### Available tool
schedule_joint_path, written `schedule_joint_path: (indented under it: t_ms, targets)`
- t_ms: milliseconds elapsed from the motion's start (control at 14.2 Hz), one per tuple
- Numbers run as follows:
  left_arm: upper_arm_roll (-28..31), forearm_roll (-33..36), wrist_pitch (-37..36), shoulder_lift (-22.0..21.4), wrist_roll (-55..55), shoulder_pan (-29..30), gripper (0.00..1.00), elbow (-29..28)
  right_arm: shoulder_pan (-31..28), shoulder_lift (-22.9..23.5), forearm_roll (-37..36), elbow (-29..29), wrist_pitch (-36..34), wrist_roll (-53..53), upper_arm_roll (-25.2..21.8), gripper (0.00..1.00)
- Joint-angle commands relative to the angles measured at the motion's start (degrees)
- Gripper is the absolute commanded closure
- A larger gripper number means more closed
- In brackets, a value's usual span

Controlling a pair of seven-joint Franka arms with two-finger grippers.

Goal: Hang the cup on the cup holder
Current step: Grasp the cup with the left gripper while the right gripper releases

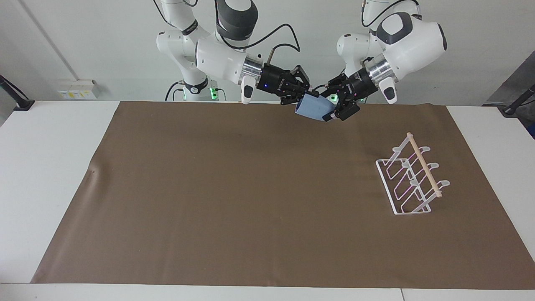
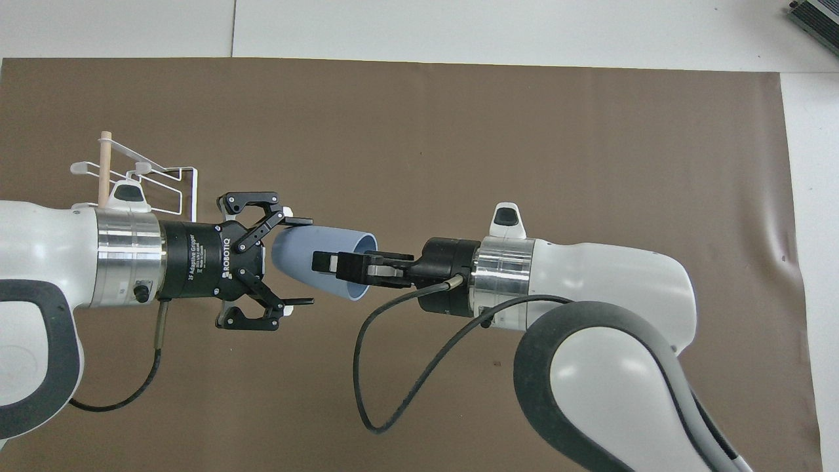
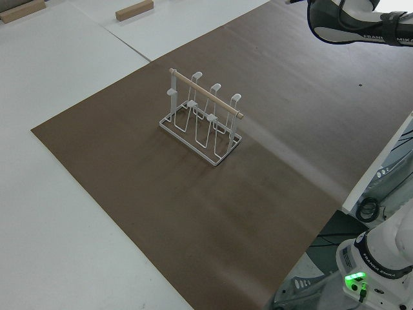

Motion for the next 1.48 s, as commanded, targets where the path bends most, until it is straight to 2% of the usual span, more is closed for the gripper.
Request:
schedule_joint_path:
  t_ms: [0,141,211,634,704,845,986,1056,1408]
  targets:
    - [0.37,-0.05,-0.73,-1.75,1.82,-0.71,0.2,-1.55,-1.18,-0.32,2.06,0.52,-0.26,-0.34,0.47,1.0]
    - [0.46,-0.05,-2.41,-1.75,3.75,-0.44,0.76,-1.38,-1.18,-0.32,2.06,0.52,-0.26,-0.34,0.47,1.0]
    - [0.46,-0.05,-2.76,-1.84,4.37,-0.36,1.0,-1.2,-1.18,-0.32,2.06,0.52,-0.26,-0.34,0.47,1.0]
    - [0.72,-0.05,-4.87,-2.02,7.28,0.08,1.0,-1.2,-1.45,-0.58,1.72,0.52,0.0,0.54,0.21,1.0]
    - [0.72,-0.05,-4.87,-2.02,7.19,0.17,1.0,-1.2,-1.45,-0.76,1.37,0.52,0.09,0.63,0.04,0.93]
    - [0.9,-0.14,-4.87,-2.02,6.93,0.26,1.0,-1.2,-1.45,-1.11,1.1,0.52,0.35,0.81,-0.05,0.61]
    - [0.81,-0.14,-4.7,-2.02,6.93,0.26,1.0,-1.2,-1.45,-1.11,1.1,0.52,0.44,2.82,-0.05,0.35]
    - [0.9,-0.14,-4.79,-2.02,6.93,0.78,1.0,-1.2,-1.45,-1.29,0.92,0.52,0.53,3.79,-0.14,0.29]
    - [0.72,1.78,-3.82,-1.76,7.54,1.58,1.0,-0.67,-1.71,-1.64,0.31,0.43,0.62,5.2,-0.14,0.16]
